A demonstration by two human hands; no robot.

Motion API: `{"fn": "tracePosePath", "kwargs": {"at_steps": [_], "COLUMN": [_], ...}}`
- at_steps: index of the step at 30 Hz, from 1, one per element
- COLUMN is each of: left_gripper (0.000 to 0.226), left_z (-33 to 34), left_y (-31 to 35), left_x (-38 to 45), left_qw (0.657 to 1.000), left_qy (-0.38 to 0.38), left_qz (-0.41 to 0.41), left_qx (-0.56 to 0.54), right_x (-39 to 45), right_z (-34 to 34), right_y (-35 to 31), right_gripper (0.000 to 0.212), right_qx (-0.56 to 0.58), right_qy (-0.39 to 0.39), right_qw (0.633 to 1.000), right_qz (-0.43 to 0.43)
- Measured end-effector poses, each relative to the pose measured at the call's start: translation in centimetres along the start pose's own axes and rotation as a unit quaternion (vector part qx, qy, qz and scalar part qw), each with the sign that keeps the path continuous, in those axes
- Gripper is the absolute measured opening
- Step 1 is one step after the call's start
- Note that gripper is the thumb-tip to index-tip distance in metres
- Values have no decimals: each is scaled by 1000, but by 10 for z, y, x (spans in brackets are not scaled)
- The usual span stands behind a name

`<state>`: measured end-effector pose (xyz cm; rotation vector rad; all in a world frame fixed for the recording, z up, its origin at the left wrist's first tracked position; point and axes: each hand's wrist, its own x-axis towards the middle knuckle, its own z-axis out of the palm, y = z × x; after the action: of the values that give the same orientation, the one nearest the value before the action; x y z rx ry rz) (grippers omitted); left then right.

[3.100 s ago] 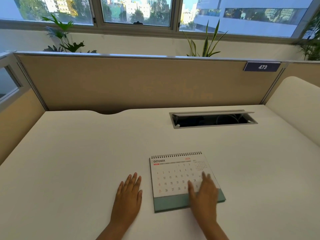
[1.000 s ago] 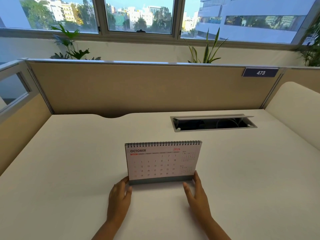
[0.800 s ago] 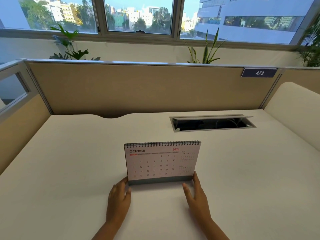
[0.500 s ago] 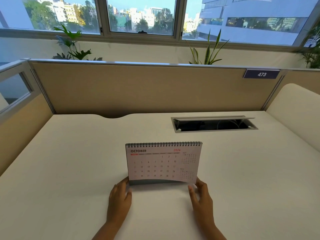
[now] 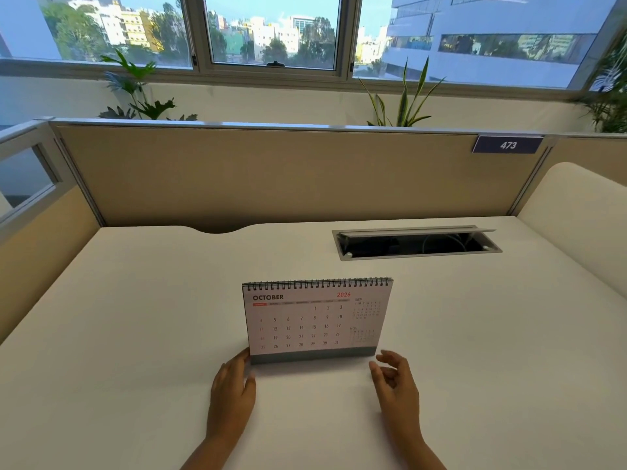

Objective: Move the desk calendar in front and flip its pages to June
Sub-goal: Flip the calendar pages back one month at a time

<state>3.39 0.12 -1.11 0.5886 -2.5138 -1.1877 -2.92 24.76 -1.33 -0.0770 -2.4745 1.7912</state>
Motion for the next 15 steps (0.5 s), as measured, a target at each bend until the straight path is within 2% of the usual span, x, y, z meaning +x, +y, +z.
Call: {"fn": "tracePosePath", "kwargs": {"at_steps": [6,9,15], "left_gripper": [46,47,47], "left_z": [1,0,1], "left_y": [-1,1,-2], "left_x": [0,0,0], "left_qw": [1000,1000,1000], "left_qy": [0,1,1], "left_qz": [1,-1,3], "left_qx": [8,6,12], "right_x": [0,0,3], "right_z": [3,3,4], "right_y": [1,0,1], "right_gripper": [56,57,46], "right_qx": [-21,-39,-57], "right_qy": [-21,-34,-40], "right_qw": [1000,999,998], "right_qz": [2,-6,-5]}}
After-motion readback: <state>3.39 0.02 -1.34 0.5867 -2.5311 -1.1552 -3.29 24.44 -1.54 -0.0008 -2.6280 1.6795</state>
